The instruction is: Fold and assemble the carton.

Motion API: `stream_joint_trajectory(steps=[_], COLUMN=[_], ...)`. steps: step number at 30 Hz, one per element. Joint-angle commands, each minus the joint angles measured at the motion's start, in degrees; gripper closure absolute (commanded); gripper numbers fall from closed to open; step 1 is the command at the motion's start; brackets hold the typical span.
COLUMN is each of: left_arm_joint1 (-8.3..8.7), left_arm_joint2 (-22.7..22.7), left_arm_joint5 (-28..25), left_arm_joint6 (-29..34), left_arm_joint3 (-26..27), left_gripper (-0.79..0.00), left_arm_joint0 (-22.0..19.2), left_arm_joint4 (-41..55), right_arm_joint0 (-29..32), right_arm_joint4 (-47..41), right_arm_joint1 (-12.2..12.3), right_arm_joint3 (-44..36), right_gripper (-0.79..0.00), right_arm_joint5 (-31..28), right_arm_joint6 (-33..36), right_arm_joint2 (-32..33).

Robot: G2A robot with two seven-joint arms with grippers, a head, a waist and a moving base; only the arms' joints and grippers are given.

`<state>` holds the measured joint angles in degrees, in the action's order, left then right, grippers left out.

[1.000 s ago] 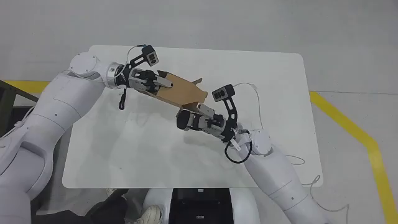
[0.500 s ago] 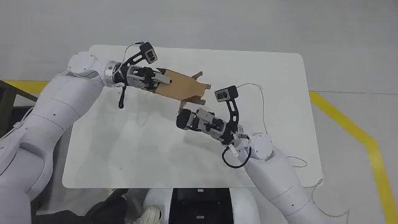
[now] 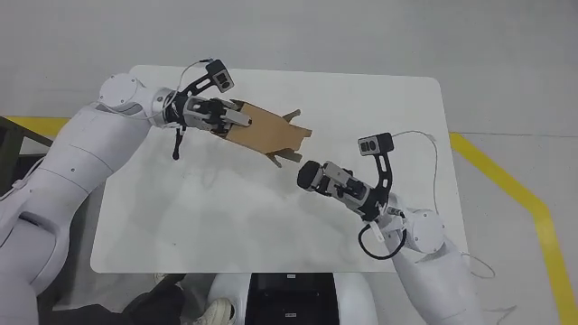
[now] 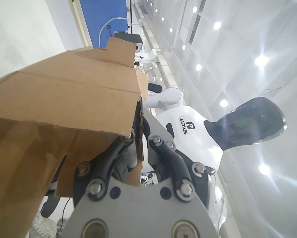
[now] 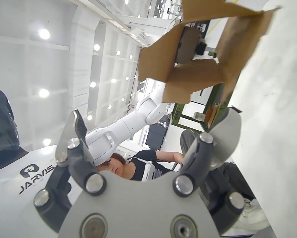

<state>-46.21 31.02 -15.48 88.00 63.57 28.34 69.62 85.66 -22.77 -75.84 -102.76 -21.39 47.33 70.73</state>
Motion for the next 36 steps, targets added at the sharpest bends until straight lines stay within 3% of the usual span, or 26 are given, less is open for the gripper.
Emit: stream_joint_trajectory(steps=[1,7,36], left_arm_joint1=[0.42,2.19,2.2], left_arm_joint2=[-0.7,-2.9,-2.5], left_arm_joint5=[-0.2,-0.4,0.1], left_arm_joint6=[0.0,0.0,-1.5], left_arm_joint3=[1.4,5.0,5.3], left_gripper=[0.0,0.0,0.0], left_arm_joint0=[-0.2,-1.0,-0.7], left_arm_joint4=[0.2,2.1,2.0], right_arm_joint0=[0.2,0.0,-0.2], right_arm_joint4=[0.4,3.4,5.1], right_arm_joint1=[0.3,1.0,1.1], right_arm_joint3=[0.4,2.5,2.0], right_gripper=[-0.785,-0.785,-0.785], right_arm_joint5=[0.2,1.0,1.4], right_arm_joint6=[0.0,0.1,-0.9], right_arm_joint2=[1.2,3.8,3.6])
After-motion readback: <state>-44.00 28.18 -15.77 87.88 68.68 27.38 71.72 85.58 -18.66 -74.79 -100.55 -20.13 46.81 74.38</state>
